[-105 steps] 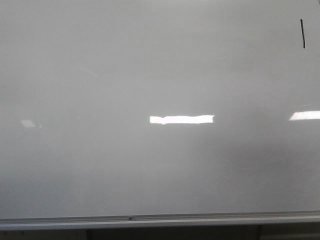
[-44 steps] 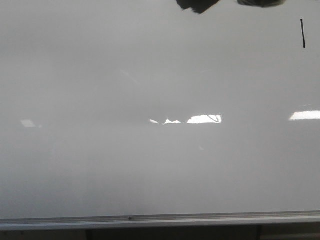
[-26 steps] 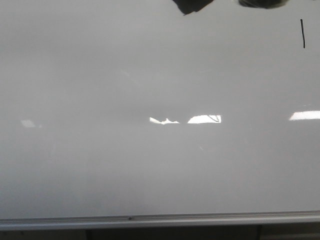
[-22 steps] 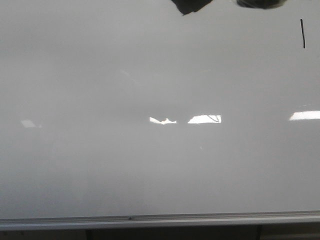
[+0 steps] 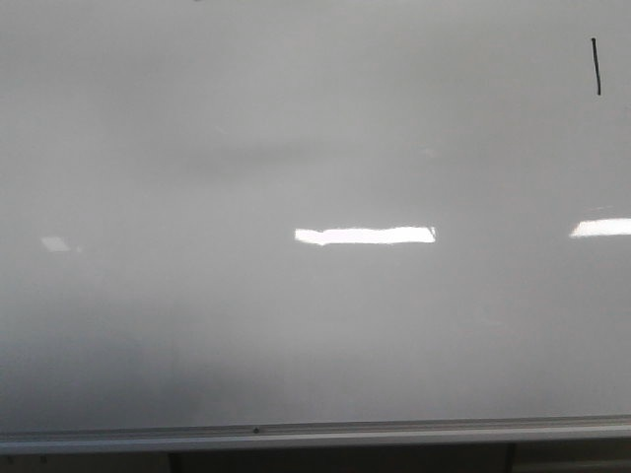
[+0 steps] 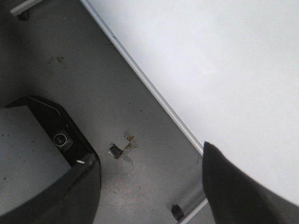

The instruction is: Write number 1 on whiteboard

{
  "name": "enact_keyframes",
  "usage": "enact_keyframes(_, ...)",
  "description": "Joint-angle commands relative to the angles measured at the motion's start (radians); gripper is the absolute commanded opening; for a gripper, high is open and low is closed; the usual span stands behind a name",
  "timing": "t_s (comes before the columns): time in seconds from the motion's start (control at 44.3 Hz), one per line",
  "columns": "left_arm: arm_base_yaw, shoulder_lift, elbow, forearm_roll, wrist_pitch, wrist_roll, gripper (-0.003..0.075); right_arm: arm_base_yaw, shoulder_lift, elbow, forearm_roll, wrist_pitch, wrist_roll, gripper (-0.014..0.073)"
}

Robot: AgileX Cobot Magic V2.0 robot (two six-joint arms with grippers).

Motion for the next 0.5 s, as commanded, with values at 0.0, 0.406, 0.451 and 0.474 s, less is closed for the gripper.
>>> enact_keyframes(0.0,0.077,-0.084,0.015,0.011,-0.033,-0.061,0.0012,-0.047,-0.015,-0.024,0.006,-0.001,0.029,0.0496)
enact_keyframes(0.406,0.616,-0.328,0.455,-0.023,-0.476,-0.087,0.0012,-0.050,-0.014,-0.024,0.009,-0.056,0.029,0.0496)
enact_keyframes(0.451,0.671,-0.325,0.506,-0.071,-0.538,-0.087,0.0011,-0.050,-0.014,-0.024,0.009,-0.059,0.029,0.0496)
enact_keyframes(0.474,0.699,-0.316,0.524,-0.103,-0.565,-0.087,0.0012,-0.050,-0.014,-0.024,0.009,-0.059,0.029,0.0496)
